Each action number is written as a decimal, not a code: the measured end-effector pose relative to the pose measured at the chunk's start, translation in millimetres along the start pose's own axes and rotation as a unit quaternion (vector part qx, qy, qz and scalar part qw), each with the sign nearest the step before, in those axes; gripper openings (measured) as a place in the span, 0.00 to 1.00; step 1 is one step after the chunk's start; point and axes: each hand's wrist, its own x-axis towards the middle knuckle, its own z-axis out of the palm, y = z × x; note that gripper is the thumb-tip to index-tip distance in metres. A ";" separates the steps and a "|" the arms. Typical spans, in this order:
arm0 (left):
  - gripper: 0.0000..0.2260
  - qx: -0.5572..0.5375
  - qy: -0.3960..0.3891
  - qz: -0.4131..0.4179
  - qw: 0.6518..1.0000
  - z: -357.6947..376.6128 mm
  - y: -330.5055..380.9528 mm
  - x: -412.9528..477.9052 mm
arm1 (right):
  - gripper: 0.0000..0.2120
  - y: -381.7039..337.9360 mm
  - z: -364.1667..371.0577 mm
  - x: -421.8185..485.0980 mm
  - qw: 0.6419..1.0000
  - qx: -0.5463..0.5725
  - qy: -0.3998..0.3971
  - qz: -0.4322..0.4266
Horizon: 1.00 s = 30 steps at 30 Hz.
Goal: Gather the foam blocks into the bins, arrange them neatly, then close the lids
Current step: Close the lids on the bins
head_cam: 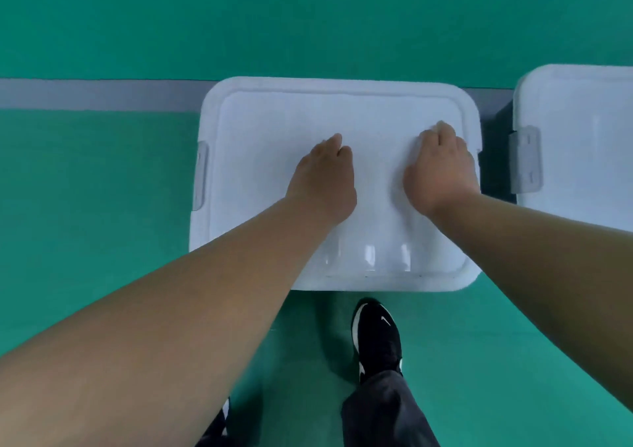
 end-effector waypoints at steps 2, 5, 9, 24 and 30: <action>0.27 0.042 -0.012 0.024 0.999 15.2 29.0 18.0 | 0.24 27.7 1.0 5.5 0.999 0.019 0.021 0.015; 0.41 0.102 -0.056 0.004 0.993 36.2 59.7 27.8 | 0.22 54.3 9.2 10.0 0.999 0.011 0.041 -0.008; 0.44 0.116 -0.093 -0.032 0.988 52.8 68.2 30.6 | 0.24 71.7 15.6 13.0 0.997 -0.009 0.070 -0.024; 0.45 0.170 -0.133 -0.047 0.975 41.5 76.1 31.2 | 0.28 84.6 23.0 4.0 0.986 0.125 -0.051 0.095; 0.45 0.226 -0.081 0.013 0.971 37.1 62.3 31.4 | 0.31 96.4 18.2 10.0 0.983 0.122 -0.049 0.127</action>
